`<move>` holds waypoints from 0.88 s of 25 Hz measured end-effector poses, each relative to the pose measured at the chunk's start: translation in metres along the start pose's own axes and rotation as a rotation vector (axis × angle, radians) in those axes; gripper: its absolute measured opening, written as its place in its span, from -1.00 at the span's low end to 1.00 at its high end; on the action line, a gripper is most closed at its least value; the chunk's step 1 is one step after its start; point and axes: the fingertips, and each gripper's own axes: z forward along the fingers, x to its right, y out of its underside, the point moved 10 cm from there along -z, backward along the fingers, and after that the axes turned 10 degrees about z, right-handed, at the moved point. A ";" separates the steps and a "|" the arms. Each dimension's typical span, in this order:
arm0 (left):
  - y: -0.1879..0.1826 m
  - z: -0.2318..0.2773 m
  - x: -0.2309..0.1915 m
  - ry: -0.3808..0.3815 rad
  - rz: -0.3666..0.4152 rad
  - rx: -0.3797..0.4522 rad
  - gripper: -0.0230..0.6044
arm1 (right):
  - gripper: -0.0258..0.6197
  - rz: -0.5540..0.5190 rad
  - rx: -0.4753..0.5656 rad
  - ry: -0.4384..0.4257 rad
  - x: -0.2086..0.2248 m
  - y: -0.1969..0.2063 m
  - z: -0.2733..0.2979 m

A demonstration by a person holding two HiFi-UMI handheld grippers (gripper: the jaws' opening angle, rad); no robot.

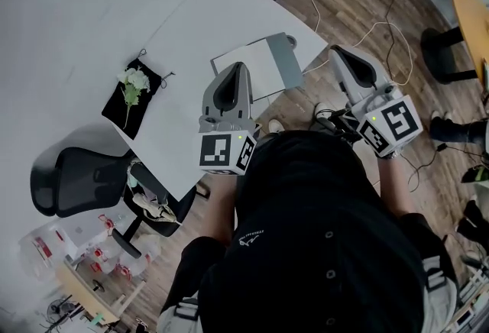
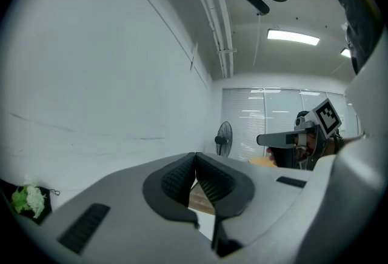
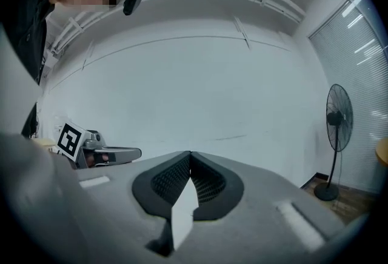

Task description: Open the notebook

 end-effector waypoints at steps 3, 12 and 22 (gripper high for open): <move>-0.016 0.002 -0.004 -0.001 0.020 0.019 -0.91 | -0.91 -0.025 0.020 -0.003 -0.002 -0.011 0.002; -0.047 0.012 -0.005 0.019 0.039 0.085 -0.91 | -0.91 -0.046 0.050 -0.014 -0.006 -0.034 0.004; -0.041 0.014 0.001 0.022 0.054 0.065 -0.91 | -0.91 -0.053 0.028 -0.025 -0.002 -0.031 0.003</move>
